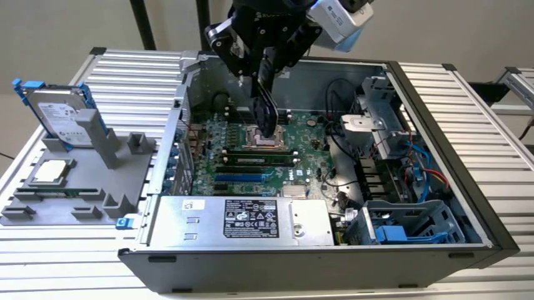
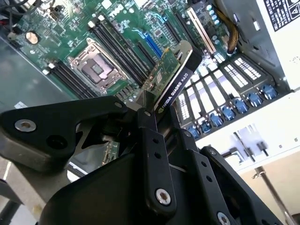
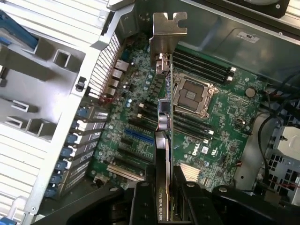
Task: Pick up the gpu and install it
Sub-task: 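Insert the gpu into the slot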
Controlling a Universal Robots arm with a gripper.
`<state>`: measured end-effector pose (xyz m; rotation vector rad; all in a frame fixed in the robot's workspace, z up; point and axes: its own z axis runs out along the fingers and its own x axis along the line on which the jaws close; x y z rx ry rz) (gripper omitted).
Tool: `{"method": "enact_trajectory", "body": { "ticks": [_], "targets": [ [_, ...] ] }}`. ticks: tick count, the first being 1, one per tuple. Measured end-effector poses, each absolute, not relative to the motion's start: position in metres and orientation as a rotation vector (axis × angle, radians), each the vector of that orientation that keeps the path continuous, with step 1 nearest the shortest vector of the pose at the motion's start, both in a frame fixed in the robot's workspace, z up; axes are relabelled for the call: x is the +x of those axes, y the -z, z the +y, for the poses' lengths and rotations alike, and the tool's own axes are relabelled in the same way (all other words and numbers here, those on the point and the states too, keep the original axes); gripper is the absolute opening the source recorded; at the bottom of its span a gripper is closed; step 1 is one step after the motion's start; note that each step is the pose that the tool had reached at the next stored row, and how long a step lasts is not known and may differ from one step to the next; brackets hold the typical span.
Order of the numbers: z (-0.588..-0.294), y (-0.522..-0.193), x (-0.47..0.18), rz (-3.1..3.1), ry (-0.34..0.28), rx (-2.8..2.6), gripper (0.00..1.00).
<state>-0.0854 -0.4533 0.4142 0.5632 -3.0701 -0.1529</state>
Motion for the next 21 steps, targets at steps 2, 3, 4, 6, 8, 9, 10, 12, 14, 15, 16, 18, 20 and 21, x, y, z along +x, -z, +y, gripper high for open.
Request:
{"method": "enact_trajectory", "body": {
  "ticks": [2, 3, 4, 6, 8, 9, 10, 12, 14, 15, 16, 18, 20, 21],
  "targets": [
    [-0.4533, -0.4142, -0.0854, -3.063, 0.153, 0.595, 0.0],
    [-0.4533, -0.4143, -0.0854, -3.059, 0.152, 0.611, 0.0],
    [-0.4533, -0.4143, -0.0854, -3.056, 0.152, 0.626, 0.0],
    [-0.4533, -0.4143, -0.0854, -3.048, 0.152, 0.658, 0.0],
    [-0.4533, -0.4143, -0.0853, -3.04, 0.151, 0.692, 0.0],
    [-0.4533, -0.4143, -0.0853, -3.035, 0.151, 0.709, 0.0],
    [-0.4533, -0.4142, -0.0852, -3.03, 0.151, 0.726, 0.0],
    [-0.4533, -0.4143, -0.0851, -3.021, 0.151, 0.762, 0.0],
    [-0.4533, -0.4142, -0.0845, -3.01, 0.15, 0.797, 0.0],
    [-0.4533, -0.4142, -0.0842, -3.005, 0.15, 0.816, 0.0],
    [-0.4533, -0.4143, -0.084, -2.998, 0.15, 0.836, 0.0],
    [-0.4532, -0.4142, -0.0838, -2.984, 0.149, 0.882, 0.0],
    [-0.4532, -0.4143, -0.0836, -2.968, 0.148, 0.929, 0.0],
    [-0.4533, -0.4143, -0.0835, -2.959, 0.148, 0.953, 0.0]
  ]
}}
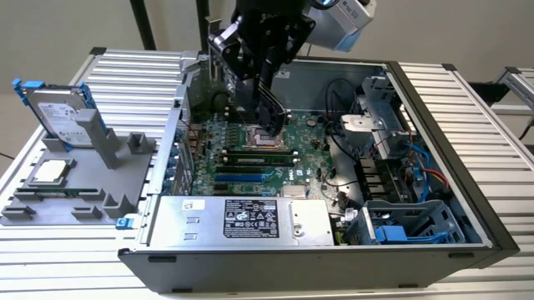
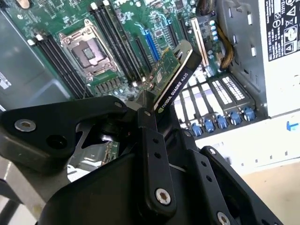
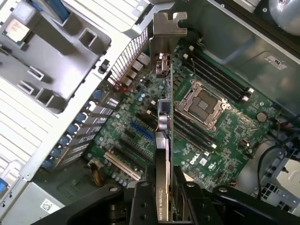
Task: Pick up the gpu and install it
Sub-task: 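Insert the gpu into the slot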
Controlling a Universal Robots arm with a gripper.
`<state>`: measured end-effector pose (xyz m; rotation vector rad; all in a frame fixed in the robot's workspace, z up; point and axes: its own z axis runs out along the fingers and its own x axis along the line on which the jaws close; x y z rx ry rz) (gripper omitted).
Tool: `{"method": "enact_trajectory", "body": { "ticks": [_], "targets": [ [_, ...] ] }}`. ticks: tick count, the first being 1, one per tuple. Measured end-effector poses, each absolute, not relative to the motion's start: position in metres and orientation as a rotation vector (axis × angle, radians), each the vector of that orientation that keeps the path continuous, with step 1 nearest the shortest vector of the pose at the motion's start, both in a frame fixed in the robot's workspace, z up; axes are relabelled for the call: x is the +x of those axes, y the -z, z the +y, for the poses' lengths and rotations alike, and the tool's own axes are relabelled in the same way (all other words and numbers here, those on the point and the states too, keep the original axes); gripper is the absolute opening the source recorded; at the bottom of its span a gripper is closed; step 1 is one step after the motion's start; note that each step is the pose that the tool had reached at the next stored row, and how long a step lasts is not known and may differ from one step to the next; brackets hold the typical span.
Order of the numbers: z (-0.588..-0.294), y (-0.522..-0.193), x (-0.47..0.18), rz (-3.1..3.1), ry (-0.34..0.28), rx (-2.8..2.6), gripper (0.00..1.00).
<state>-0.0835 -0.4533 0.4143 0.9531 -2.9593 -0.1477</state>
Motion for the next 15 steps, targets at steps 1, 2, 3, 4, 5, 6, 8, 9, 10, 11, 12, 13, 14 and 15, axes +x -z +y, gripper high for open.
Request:
{"method": "enact_trajectory", "body": {
  "ticks": [1, 2, 3, 4, 5, 6, 8, 9, 10, 11, 12, 13, 14, 15],
  "targets": [
    [-0.4533, -0.4142, -0.0834, -2.951, 0.147, 0.976, 0.0],
    [-0.4533, -0.4143, -0.0833, -2.943, 0.147, 0.998, 0.0],
    [-0.4533, -0.4143, -0.0831, -2.935, 0.147, 1.019, 0.0],
    [-0.4533, -0.4143, -0.0829, -2.927, 0.146, 1.04, 0.0],
    [-0.4533, -0.4143, -0.0825, -2.921, 0.146, 1.056, 0.0],
    [-0.4533, -0.4143, -0.0823, -2.916, 0.146, 1.067, 0.0],
    [-0.4533, -0.4143, -0.0823, -2.914, 0.146, 1.072, 0.0],
    [-0.4533, -0.4143, -0.0823, -2.914, 0.146, 1.073, 0.0],
    [-0.4533, -0.4142, -0.0822, -2.914, 0.146, 1.073, 0.0],
    [-0.4533, -0.4143, -0.0822, -2.914, 0.146, 1.073, 0.0],
    [-0.4533, -0.4143, -0.0822, -2.914, 0.146, 1.073, 0.0],
    [-0.4533, -0.4143, -0.0819, -2.914, 0.146, 1.073, 0.0],
    [-0.4533, -0.4143, -0.0816, -2.914, 0.146, 1.073, 0.0],
    [-0.4532, -0.4143, -0.081, -2.914, 0.146, 1.074, 0.0]
  ]
}}
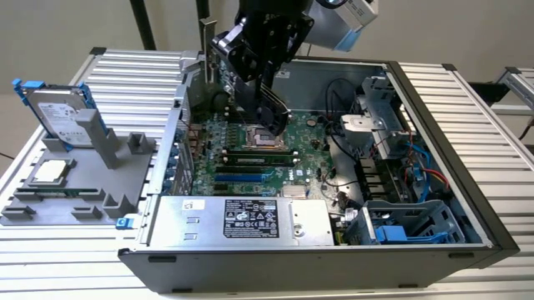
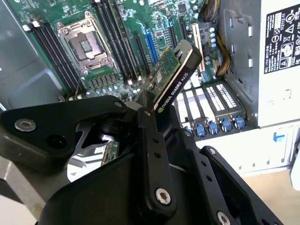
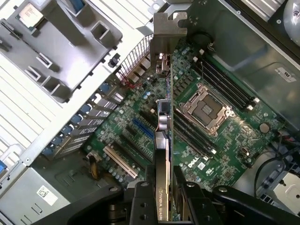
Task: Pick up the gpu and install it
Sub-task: 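Insert the gpu into the slot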
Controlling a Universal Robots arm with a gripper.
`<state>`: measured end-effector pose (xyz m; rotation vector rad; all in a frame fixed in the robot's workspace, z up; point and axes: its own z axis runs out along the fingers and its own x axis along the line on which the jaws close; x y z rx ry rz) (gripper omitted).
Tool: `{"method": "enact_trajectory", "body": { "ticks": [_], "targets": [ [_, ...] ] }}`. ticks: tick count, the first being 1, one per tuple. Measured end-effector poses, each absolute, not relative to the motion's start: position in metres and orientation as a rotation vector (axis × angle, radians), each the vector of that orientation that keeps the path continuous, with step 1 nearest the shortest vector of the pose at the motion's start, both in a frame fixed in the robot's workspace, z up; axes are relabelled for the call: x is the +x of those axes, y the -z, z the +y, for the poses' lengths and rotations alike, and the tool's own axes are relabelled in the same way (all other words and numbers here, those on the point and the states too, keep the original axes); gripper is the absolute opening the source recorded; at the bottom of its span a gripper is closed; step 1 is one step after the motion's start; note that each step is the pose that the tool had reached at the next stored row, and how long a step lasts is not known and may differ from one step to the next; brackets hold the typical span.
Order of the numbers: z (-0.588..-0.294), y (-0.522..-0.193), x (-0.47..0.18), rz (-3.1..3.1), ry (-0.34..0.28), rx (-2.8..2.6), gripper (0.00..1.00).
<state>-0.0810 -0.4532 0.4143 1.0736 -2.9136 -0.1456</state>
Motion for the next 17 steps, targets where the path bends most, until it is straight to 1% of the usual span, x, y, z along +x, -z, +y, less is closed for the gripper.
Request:
{"method": "enact_trajectory", "body": {
  "ticks": [17],
  "targets": [
    [-0.453, -0.414, -0.067, -2.878, 0.139, 1.18, 0.0]
  ]
}}
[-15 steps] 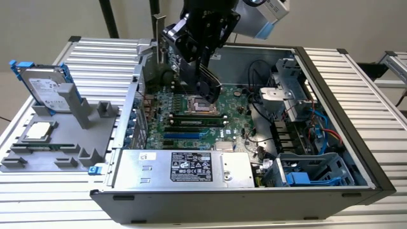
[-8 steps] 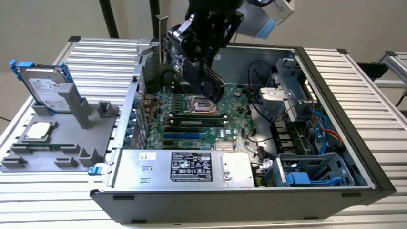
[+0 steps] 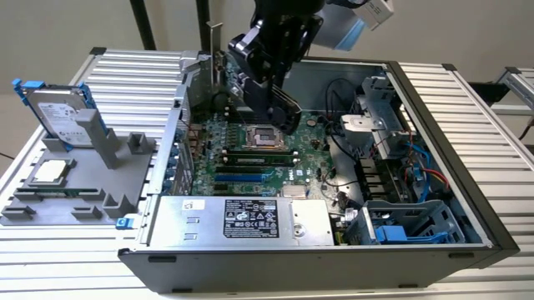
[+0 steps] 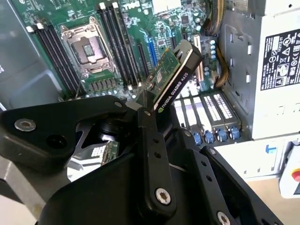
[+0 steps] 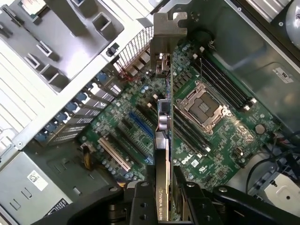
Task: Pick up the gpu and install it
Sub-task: 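Insert the gpu into the slot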
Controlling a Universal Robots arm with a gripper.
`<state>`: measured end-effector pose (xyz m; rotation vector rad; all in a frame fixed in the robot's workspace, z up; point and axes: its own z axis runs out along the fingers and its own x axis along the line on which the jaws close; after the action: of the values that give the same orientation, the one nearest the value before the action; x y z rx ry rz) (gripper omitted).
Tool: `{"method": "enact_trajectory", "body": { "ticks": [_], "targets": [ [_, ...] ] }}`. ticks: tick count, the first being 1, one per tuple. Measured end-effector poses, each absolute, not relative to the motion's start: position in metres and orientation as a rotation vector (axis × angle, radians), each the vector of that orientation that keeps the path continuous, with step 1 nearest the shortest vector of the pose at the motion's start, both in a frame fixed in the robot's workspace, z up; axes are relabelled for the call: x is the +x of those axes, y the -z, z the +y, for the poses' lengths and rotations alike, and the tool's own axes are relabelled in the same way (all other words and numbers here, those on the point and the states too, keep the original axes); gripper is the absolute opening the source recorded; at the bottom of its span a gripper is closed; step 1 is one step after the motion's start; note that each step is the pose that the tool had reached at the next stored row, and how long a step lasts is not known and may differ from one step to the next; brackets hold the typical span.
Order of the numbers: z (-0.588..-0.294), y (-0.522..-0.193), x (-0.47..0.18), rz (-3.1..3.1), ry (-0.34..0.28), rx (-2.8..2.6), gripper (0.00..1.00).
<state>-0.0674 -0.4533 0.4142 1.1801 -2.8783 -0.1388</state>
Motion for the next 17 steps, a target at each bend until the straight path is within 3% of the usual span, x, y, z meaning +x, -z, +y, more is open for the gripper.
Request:
{"method": "enact_trajectory", "body": {
  "ticks": [17],
  "targets": [
    [-0.4533, -0.4142, -0.0669, -2.798, 0.083, 1.528, 0.0]
  ]
}}
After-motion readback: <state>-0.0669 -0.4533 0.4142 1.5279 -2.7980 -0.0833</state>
